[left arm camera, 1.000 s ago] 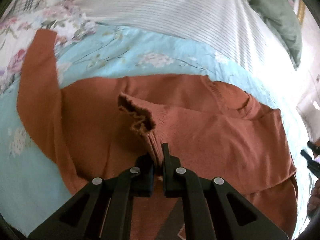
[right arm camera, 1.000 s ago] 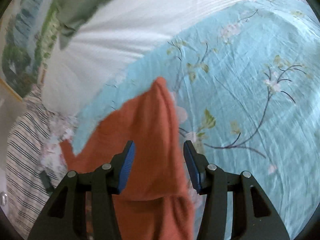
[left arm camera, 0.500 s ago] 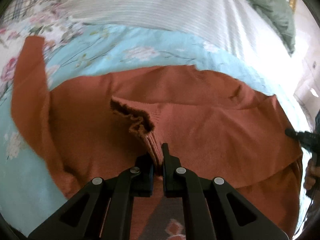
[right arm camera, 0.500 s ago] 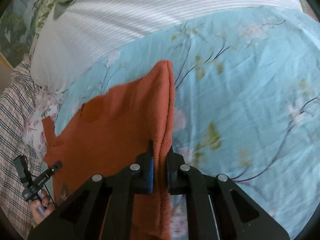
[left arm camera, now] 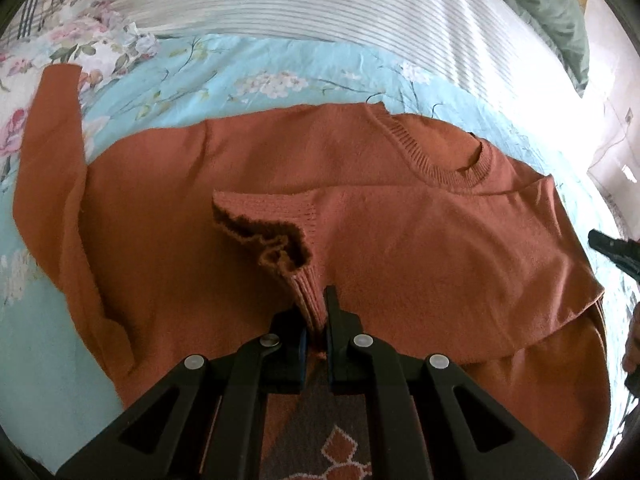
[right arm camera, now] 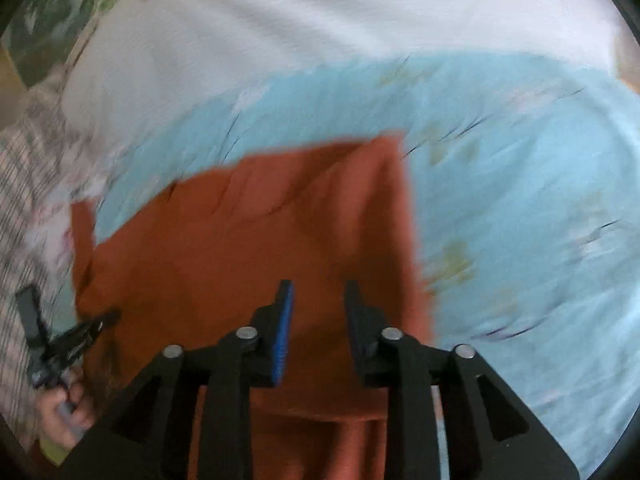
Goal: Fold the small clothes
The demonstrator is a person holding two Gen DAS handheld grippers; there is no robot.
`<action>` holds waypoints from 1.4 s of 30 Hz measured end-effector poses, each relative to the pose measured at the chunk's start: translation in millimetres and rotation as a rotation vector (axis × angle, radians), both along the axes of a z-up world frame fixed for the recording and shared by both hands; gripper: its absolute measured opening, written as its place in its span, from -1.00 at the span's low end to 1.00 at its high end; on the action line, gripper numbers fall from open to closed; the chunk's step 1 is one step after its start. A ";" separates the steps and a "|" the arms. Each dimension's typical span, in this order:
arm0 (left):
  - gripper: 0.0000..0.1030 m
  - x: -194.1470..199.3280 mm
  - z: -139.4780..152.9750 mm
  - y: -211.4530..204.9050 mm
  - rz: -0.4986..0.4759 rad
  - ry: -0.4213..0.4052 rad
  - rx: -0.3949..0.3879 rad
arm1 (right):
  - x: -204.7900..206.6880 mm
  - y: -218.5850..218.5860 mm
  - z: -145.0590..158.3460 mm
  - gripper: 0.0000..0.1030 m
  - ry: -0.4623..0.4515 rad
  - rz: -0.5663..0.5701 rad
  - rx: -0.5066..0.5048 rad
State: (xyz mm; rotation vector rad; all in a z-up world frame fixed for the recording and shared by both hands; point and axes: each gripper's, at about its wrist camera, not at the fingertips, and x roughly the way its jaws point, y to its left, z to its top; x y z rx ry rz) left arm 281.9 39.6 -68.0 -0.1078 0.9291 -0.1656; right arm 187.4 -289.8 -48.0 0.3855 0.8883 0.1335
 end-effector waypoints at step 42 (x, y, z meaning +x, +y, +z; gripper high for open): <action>-0.85 159.5 28.5 256.6 0.481 0.033 0.041 | -69.6 100.0 1.3 0.13 -0.005 0.214 0.267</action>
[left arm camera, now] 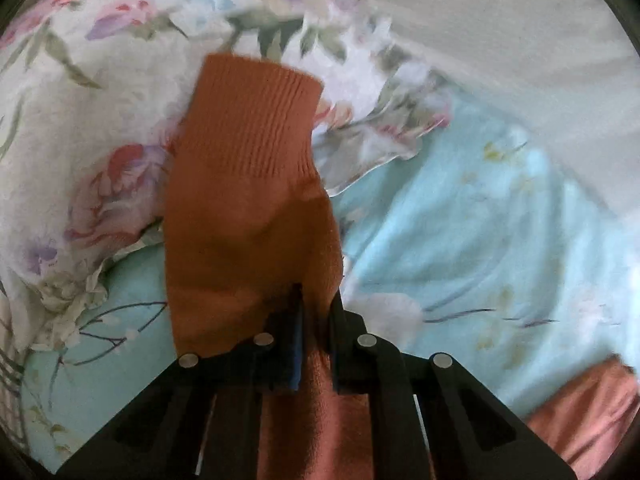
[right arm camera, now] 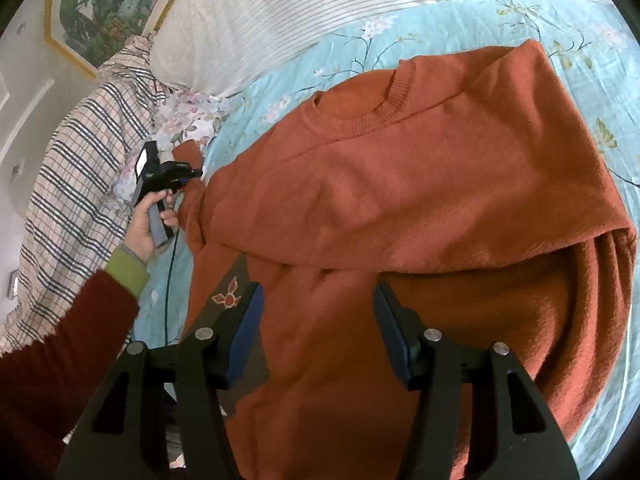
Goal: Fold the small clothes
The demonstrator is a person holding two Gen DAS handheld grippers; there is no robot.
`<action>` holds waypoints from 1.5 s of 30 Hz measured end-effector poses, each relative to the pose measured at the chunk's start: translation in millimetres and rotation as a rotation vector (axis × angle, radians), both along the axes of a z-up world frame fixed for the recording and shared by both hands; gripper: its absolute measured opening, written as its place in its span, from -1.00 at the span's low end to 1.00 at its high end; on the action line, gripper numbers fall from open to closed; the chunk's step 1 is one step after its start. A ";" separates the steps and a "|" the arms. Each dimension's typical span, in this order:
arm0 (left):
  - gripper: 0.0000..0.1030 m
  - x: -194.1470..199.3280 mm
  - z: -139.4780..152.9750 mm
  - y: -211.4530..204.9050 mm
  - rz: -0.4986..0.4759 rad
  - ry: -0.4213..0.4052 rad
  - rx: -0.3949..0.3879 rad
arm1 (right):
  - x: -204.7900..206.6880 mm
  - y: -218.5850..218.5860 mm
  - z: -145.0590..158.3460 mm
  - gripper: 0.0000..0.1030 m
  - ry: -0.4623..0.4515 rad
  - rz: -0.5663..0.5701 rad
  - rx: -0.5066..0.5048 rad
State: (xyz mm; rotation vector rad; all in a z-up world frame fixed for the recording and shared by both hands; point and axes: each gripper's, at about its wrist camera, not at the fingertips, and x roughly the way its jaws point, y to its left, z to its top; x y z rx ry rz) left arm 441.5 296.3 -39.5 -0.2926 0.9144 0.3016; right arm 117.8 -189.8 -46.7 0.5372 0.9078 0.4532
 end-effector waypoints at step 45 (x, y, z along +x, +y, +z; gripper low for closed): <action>-0.05 -261.1 -2.9 -240.3 -0.638 -0.154 -0.011 | 36.5 -39.8 -12.8 0.13 0.125 -0.193 0.285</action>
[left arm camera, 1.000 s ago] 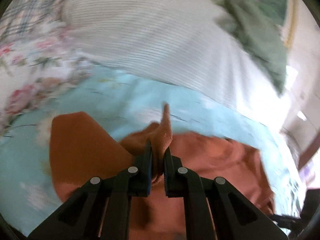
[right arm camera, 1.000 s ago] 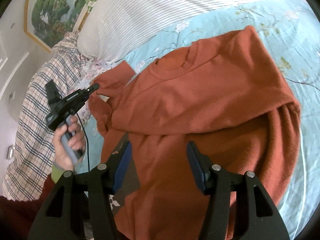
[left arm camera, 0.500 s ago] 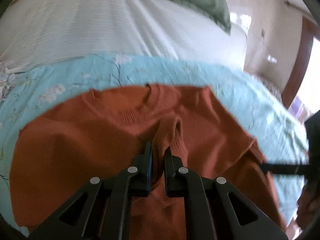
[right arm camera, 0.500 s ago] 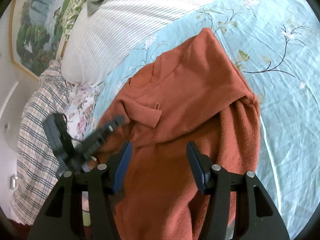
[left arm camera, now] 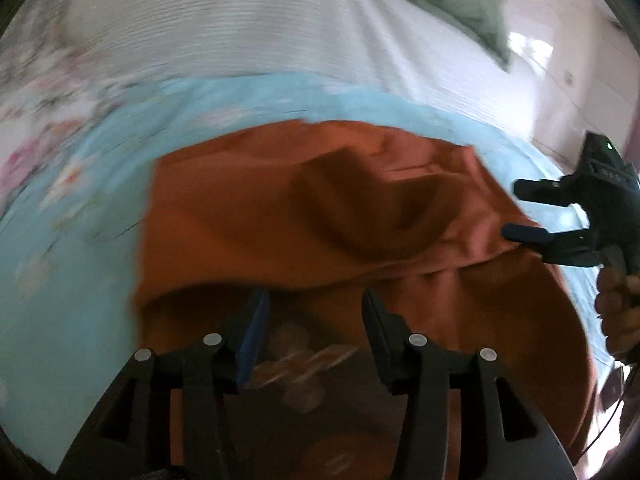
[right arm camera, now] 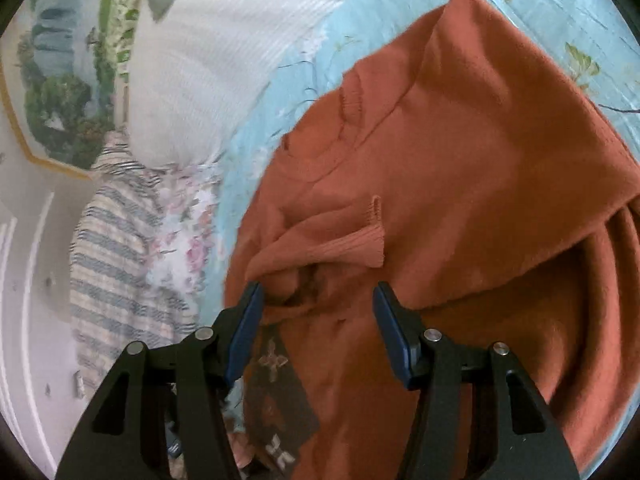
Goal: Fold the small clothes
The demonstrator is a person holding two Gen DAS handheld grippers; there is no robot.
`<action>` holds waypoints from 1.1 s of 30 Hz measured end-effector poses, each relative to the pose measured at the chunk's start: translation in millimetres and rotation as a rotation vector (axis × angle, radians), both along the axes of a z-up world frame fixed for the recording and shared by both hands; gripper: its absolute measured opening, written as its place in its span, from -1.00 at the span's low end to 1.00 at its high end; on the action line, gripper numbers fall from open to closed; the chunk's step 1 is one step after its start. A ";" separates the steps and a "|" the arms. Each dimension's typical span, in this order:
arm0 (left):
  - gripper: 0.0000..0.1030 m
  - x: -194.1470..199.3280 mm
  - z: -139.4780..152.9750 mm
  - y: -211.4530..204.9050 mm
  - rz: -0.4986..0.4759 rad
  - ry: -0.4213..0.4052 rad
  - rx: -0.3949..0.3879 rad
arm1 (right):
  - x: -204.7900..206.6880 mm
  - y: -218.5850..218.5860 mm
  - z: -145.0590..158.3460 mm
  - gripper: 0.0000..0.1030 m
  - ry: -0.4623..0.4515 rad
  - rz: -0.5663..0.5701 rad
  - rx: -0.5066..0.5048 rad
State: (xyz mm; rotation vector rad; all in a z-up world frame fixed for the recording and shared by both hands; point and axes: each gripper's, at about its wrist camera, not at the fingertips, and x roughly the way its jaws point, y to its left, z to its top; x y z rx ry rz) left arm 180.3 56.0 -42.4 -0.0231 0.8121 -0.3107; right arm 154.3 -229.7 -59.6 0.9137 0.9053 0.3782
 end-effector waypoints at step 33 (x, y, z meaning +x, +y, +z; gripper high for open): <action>-0.11 44.6 -34.8 100.7 0.376 0.065 -0.055 | 26.9 -64.8 28.2 -0.92 -0.112 -0.140 -0.389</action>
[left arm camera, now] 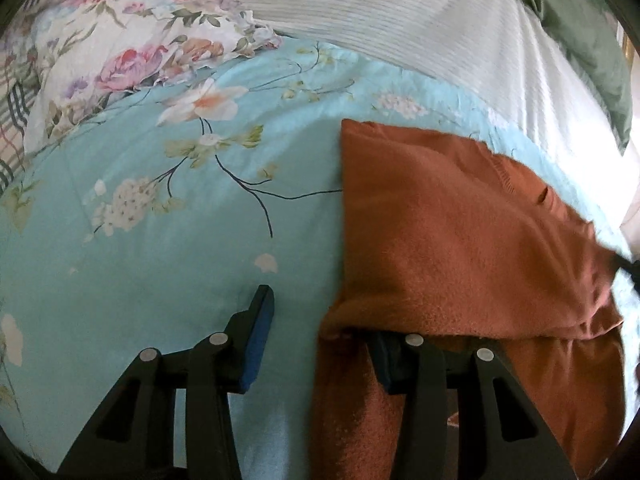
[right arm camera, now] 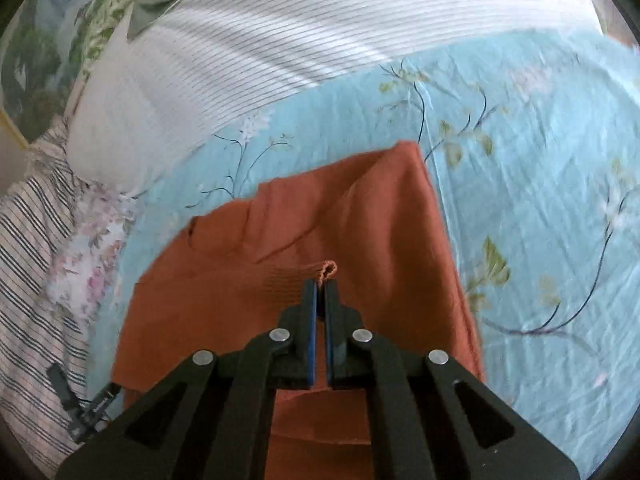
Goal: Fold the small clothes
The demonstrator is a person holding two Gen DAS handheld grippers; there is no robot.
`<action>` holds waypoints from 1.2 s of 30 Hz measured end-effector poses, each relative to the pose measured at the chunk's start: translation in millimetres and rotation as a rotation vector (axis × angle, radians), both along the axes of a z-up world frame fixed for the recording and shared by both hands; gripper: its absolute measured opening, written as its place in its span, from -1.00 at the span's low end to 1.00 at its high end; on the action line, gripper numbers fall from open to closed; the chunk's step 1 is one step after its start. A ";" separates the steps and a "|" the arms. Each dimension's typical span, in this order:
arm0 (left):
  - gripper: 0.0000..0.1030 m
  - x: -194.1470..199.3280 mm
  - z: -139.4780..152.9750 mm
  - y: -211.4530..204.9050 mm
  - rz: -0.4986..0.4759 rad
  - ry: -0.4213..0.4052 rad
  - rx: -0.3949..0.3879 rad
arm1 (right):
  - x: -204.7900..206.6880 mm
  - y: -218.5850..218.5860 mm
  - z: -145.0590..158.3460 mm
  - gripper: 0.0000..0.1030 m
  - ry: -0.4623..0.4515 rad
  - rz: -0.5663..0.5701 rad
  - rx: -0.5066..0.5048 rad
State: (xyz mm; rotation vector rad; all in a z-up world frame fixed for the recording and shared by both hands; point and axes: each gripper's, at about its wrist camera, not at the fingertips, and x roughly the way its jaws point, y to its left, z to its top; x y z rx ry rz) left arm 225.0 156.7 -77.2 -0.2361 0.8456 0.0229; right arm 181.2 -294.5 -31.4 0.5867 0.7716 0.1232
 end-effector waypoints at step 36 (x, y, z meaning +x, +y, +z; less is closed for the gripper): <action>-0.03 -20.7 1.9 0.6 0.046 -0.022 0.046 | 17.9 -17.4 -40.3 -0.89 0.107 -0.074 -0.079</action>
